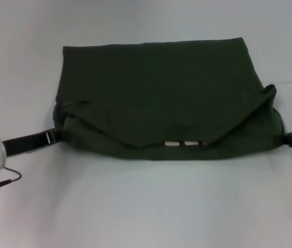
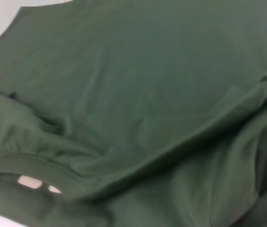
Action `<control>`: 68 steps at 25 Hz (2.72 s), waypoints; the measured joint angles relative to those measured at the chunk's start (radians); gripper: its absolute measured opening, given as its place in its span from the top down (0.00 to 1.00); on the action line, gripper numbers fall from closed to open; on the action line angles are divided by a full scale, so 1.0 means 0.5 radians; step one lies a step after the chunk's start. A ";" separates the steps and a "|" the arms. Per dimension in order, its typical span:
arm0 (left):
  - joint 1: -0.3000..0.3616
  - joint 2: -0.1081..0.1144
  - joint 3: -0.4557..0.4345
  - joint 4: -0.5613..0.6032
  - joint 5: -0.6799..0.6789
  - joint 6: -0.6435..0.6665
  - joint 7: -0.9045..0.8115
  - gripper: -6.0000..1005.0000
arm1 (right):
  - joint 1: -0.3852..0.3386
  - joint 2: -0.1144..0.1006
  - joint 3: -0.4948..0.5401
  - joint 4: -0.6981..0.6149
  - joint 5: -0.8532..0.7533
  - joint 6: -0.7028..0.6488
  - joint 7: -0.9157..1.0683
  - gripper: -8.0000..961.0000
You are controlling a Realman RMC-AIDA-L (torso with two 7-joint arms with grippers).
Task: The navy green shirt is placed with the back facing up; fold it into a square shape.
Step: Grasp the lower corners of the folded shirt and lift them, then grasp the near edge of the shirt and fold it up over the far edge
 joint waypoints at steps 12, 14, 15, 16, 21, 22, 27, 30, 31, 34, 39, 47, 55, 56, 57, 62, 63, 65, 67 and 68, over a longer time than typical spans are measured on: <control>0.120 0.104 -0.254 0.341 0.527 1.130 -0.134 0.99 | -0.425 0.040 0.275 -0.315 0.214 -0.910 -0.592 0.95; 0.112 0.116 -0.263 0.364 0.635 1.254 -0.136 0.99 | -0.498 0.037 0.332 -0.342 0.212 -1.032 -0.677 0.95; 0.106 0.121 -0.267 0.377 0.695 1.323 -0.145 0.99 | -0.535 0.031 0.362 -0.349 0.211 -1.106 -0.726 0.95; 0.102 0.125 -0.271 0.389 0.735 1.367 -0.153 0.99 | -0.562 0.022 0.385 -0.350 0.211 -1.174 -0.768 0.95; 0.062 0.158 -0.354 0.421 0.816 1.548 -0.174 0.99 | -0.610 -0.026 0.548 -0.333 0.218 -1.424 -0.957 0.95; 0.047 0.168 -0.408 0.420 0.811 1.549 -0.177 0.99 | -0.595 -0.028 0.613 -0.325 0.222 -1.435 -0.980 0.95; -0.047 0.227 -0.763 0.339 0.668 1.310 -0.234 0.99 | -0.420 -0.054 0.881 -0.204 0.277 -1.287 -1.015 0.95; -0.102 0.237 -0.782 0.247 0.537 1.083 -0.246 0.99 | -0.291 -0.061 0.901 -0.145 0.317 -1.068 -1.002 0.95; -0.125 0.236 -0.780 0.223 0.501 1.018 -0.237 0.99 | -0.242 -0.058 0.903 -0.129 0.333 -0.996 -0.994 0.95; -0.185 0.225 -0.778 0.146 0.419 0.815 -0.205 0.99 | -0.119 -0.057 0.901 -0.046 0.406 -0.761 -0.968 0.95; -0.243 0.210 -0.774 -0.001 0.294 0.463 -0.115 0.99 | 0.080 -0.041 0.884 0.079 0.464 -0.308 -0.945 0.95; -0.305 0.079 -0.776 -0.156 0.052 -0.094 0.200 0.99 | 0.363 0.044 0.809 0.360 0.527 0.518 -1.025 0.95; -0.408 -0.061 -0.777 -0.313 -0.116 -0.578 0.581 0.99 | 0.525 0.193 0.744 0.527 0.619 1.144 -1.244 0.95; -0.414 -0.079 -0.775 -0.314 -0.142 -0.621 0.616 0.99 | 0.534 0.211 0.735 0.531 0.635 1.203 -1.263 0.95; -0.418 -0.092 -0.776 -0.315 -0.167 -0.660 0.646 0.99 | 0.540 0.221 0.725 0.535 0.646 1.248 -1.274 0.95; -0.427 -0.139 -0.774 -0.330 -0.259 -0.776 0.762 0.99 | 0.553 0.230 0.663 0.575 0.662 1.372 -1.282 0.94; -0.427 -0.139 -0.774 -0.334 -0.262 -0.780 0.763 0.98 | 0.551 0.230 0.658 0.578 0.663 1.389 -1.280 0.94; -0.426 -0.141 -0.775 -0.343 -0.279 -0.779 0.764 0.98 | 0.542 0.230 0.654 0.578 0.664 1.424 -1.272 0.92; -0.419 -0.145 -0.777 -0.352 -0.316 -0.782 0.764 0.95 | 0.537 0.229 0.654 0.578 0.665 1.439 -1.269 0.88; -0.414 -0.147 -0.778 -0.355 -0.345 -0.790 0.764 0.91 | 0.534 0.227 0.653 0.580 0.665 1.442 -1.269 0.86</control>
